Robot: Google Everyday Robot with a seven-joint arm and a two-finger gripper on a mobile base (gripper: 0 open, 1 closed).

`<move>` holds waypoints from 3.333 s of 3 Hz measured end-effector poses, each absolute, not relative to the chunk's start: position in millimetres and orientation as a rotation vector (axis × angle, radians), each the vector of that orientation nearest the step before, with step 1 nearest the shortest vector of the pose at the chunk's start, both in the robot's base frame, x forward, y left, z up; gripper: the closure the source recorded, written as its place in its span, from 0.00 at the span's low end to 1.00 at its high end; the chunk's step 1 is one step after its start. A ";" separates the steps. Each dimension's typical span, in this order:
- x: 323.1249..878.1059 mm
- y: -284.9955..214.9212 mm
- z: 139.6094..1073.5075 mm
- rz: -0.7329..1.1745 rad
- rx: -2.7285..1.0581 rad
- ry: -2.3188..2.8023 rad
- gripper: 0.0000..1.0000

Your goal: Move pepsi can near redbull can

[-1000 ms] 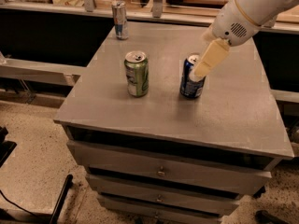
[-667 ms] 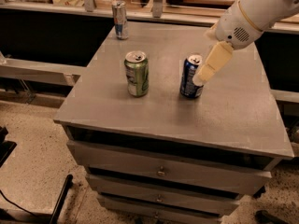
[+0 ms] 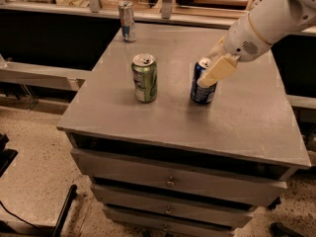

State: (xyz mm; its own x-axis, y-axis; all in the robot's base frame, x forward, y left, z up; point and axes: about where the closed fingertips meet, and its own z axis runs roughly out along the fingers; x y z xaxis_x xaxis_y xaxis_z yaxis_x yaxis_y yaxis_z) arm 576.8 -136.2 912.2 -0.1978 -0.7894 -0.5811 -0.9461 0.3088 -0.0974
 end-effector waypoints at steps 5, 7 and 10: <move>680.7 -67.6 989.6 0.273 -1.464 1.962 1.00; 758.5 -23.7 965.0 0.198 -1.280 1.970 1.00; 824.2 16.0 929.6 0.122 -1.073 2.118 0.84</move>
Offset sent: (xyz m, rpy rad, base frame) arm 0.0253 0.0126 0.0326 0.0631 -0.0261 -0.0099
